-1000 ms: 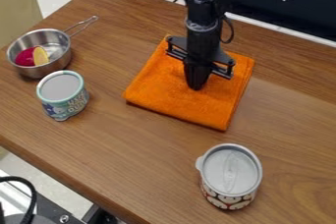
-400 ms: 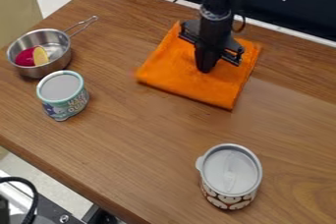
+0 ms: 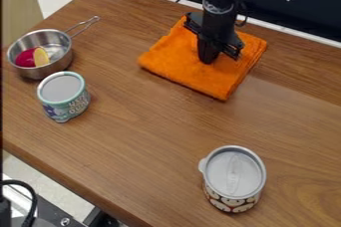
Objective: Move the orange clothe to the top left of the table
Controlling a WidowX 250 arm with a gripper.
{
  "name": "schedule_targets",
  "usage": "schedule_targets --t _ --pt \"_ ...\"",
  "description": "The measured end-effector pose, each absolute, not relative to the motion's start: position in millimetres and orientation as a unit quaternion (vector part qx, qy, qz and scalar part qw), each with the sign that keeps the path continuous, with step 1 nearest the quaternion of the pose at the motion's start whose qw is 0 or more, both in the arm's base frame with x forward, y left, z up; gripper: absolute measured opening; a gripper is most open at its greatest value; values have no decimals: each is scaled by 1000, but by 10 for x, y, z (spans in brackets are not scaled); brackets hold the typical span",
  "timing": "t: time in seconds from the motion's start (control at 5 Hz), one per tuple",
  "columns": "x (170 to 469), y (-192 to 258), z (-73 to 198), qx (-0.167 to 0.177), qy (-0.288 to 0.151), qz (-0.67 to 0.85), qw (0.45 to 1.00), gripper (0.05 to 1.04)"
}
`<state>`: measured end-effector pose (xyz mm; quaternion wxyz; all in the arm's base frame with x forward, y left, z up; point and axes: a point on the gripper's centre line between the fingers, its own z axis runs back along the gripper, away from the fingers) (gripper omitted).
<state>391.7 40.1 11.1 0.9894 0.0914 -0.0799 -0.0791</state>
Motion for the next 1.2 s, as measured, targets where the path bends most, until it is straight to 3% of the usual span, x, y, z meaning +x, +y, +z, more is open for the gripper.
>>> schedule_targets --t 0.4,0.6,1.2 --pt "3794 796 148 33 -50 -81 995 53" --pt "3781 1023 175 47 -53 -67 995 53" --pt "3893 1148 148 70 -67 -49 994 53"
